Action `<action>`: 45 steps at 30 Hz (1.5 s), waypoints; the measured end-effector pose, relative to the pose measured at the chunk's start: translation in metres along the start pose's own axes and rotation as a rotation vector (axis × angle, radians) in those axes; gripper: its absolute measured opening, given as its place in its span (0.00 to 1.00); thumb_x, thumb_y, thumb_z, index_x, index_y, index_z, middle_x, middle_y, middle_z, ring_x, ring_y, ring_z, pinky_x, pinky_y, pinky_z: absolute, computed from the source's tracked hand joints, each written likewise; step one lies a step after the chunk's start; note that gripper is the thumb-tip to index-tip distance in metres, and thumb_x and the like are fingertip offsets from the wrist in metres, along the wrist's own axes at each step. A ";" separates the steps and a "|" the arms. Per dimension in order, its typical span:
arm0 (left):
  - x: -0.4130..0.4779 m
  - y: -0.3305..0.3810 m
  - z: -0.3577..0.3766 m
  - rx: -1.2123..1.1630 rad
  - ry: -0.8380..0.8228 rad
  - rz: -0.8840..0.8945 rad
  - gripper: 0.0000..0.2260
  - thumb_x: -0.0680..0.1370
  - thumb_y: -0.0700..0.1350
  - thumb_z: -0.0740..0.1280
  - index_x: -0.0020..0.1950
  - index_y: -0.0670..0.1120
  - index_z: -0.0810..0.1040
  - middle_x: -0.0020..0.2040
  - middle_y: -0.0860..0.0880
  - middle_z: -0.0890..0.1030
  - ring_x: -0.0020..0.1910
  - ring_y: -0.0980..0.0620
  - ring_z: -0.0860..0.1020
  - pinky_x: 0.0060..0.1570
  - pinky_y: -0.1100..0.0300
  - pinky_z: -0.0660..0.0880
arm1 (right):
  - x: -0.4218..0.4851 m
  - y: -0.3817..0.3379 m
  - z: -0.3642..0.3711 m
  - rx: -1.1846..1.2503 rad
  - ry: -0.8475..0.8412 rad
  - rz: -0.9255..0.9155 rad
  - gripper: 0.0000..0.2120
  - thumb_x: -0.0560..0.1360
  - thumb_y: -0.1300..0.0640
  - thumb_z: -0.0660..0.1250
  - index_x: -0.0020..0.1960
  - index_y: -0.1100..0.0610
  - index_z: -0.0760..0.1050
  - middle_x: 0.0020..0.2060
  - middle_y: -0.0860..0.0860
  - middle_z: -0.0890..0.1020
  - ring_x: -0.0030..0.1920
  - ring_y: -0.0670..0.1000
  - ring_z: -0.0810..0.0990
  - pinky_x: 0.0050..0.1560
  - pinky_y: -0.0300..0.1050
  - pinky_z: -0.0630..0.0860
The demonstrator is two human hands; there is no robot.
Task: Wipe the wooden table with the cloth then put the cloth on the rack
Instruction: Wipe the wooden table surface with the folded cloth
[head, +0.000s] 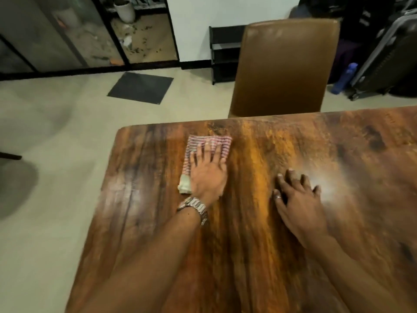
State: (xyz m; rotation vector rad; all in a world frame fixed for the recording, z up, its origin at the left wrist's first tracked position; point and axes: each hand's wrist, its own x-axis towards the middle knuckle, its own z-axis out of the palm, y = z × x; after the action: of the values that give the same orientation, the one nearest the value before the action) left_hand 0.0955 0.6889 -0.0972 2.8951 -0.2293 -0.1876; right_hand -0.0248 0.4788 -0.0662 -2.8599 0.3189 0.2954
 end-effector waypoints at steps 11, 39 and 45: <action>0.015 -0.194 -0.047 0.018 0.117 -0.302 0.26 0.84 0.56 0.47 0.82 0.51 0.55 0.82 0.42 0.55 0.81 0.40 0.50 0.79 0.41 0.44 | 0.057 -0.211 0.047 0.003 -0.014 -0.243 0.25 0.82 0.42 0.51 0.78 0.45 0.58 0.80 0.49 0.52 0.80 0.60 0.45 0.75 0.69 0.42; 0.121 0.236 0.048 0.066 -0.031 0.235 0.26 0.84 0.54 0.47 0.82 0.50 0.54 0.82 0.42 0.54 0.80 0.38 0.50 0.78 0.38 0.43 | 0.028 0.121 -0.019 0.080 0.154 0.113 0.26 0.81 0.40 0.53 0.77 0.45 0.61 0.79 0.47 0.56 0.80 0.55 0.51 0.77 0.62 0.48; 0.127 0.370 0.081 0.062 -0.051 0.352 0.26 0.84 0.52 0.48 0.82 0.50 0.54 0.83 0.42 0.52 0.81 0.37 0.49 0.77 0.38 0.42 | 0.042 0.179 -0.034 0.066 0.179 0.190 0.25 0.81 0.42 0.55 0.76 0.46 0.63 0.79 0.49 0.58 0.79 0.58 0.54 0.75 0.65 0.51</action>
State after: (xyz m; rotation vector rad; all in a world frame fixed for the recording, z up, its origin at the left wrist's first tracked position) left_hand 0.1561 0.2941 -0.1008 2.8520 -0.7561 -0.1937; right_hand -0.0220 0.2932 -0.0831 -2.7990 0.6249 0.0608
